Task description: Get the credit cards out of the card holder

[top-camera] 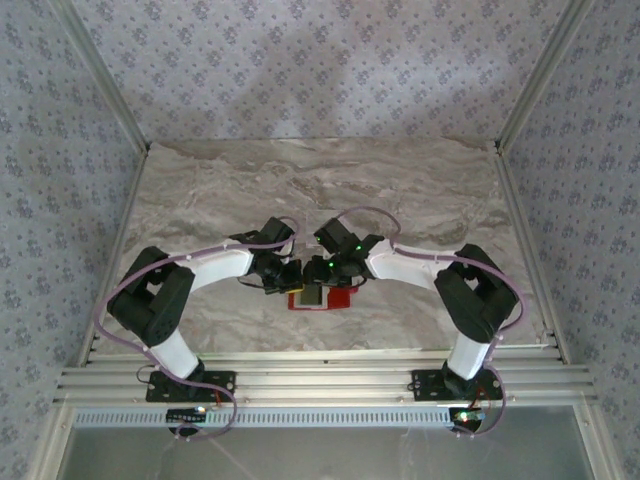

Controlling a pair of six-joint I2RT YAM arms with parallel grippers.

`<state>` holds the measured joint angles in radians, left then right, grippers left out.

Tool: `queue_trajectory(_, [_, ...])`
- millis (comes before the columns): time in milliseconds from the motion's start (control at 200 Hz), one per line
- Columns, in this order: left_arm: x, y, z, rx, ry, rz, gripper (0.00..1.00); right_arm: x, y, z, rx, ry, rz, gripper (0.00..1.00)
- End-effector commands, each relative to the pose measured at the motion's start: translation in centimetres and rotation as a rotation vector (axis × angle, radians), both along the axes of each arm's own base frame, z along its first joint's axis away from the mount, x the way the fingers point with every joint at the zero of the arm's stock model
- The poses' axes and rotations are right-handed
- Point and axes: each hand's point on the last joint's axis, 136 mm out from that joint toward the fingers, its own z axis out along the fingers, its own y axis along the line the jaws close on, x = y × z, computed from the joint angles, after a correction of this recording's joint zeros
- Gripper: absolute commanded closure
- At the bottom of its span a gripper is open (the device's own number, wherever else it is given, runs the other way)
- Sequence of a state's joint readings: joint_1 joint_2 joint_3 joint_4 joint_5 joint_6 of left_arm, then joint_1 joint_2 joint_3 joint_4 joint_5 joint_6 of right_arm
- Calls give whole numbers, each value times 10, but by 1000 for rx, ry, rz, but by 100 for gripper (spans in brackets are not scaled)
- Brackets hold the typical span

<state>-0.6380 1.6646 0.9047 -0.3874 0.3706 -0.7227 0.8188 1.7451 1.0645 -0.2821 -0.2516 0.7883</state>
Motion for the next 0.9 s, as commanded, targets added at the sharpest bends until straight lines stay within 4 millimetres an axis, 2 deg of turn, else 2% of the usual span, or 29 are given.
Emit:
queue_trajectory(0, [-6, 3, -10, 37, 17, -22, 100, -6, -2, -15, -21, 43, -3, 60])
queue_trajectory(290, [-5, 4, -9, 39, 12, -16, 99, -7, -10, -30, -64, 63, -15, 60])
queue_trajectory(405, [-5, 4, -9, 41, 10, -15, 99, -7, -20, -32, -118, 56, -25, 60])
queue_trajectory(505, [-6, 5, -9, 43, 13, -16, 99, -7, -27, -29, -160, 44, -26, 61])
queue_trajectory(685, [-6, 5, -9, 45, 14, -17, 99, -6, -25, -20, -153, 30, -20, 61])
queue_trajectory(894, [-7, 7, -11, 62, 18, -28, 99, -1, -21, 3, -100, -22, -21, 61])
